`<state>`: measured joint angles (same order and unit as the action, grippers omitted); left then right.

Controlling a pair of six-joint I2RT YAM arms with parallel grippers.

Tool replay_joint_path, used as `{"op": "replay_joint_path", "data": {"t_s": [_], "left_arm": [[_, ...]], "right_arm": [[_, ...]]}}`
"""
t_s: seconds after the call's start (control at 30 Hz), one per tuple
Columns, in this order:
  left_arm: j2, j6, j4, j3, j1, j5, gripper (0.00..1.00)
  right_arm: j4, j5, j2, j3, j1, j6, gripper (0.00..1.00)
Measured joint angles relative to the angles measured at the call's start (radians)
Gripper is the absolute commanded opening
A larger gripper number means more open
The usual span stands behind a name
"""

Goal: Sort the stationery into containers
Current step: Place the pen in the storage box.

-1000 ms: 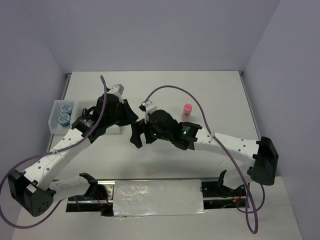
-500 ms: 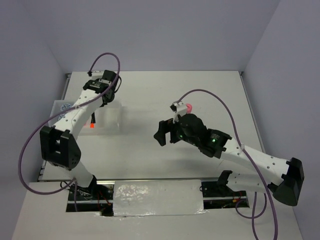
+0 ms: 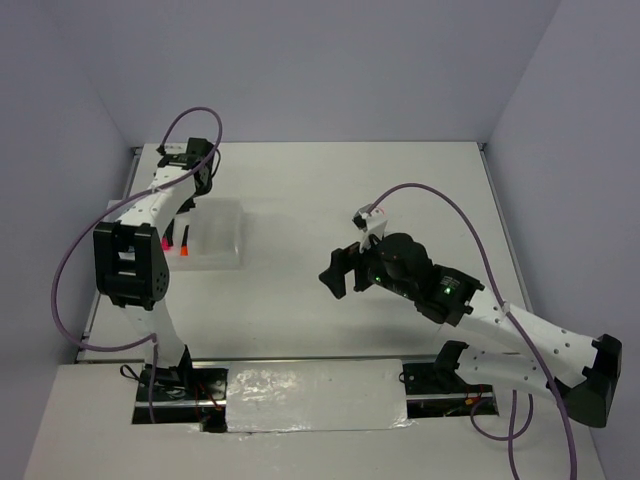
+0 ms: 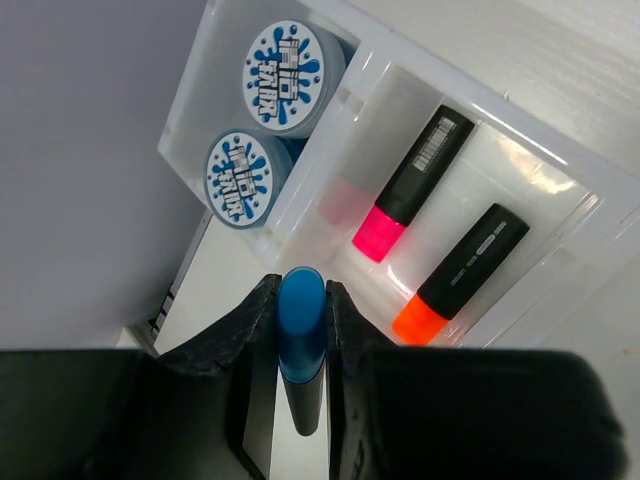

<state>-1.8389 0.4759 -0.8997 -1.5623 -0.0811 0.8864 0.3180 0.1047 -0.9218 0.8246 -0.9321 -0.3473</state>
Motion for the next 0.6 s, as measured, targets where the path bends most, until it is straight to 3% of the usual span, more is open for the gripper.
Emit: {"op": "replay_joint_path", "data": {"t_s": [0.17,0.23,0.3,0.33,0.43,0.47,0.6], "left_arm": [[-0.018,0.008,0.046,0.003,0.015,0.000,0.30],[-0.021,0.022,0.053,0.002,0.031,0.000,0.30],[-0.027,0.026,0.060,0.002,0.049,-0.002,0.38],[-0.031,0.027,0.063,0.002,0.057,-0.005,0.47],[-0.040,0.029,0.071,0.002,0.076,-0.022,0.58],[-0.040,0.029,0.074,0.002,0.079,-0.028,0.69],[-0.041,0.029,0.084,0.002,0.080,-0.051,0.82]], "right_arm": [[0.001,-0.018,0.020,0.000,0.001,0.024,1.00],[0.002,-0.022,0.021,0.000,0.001,0.032,1.00],[0.002,-0.029,0.021,0.000,0.001,0.036,1.00],[0.002,-0.031,0.021,0.000,0.001,0.039,1.00],[0.003,-0.037,0.021,0.000,0.002,0.046,1.00],[0.003,-0.038,0.021,0.000,0.002,0.048,1.00],[0.004,-0.042,0.020,0.000,0.002,0.053,1.00]]}}
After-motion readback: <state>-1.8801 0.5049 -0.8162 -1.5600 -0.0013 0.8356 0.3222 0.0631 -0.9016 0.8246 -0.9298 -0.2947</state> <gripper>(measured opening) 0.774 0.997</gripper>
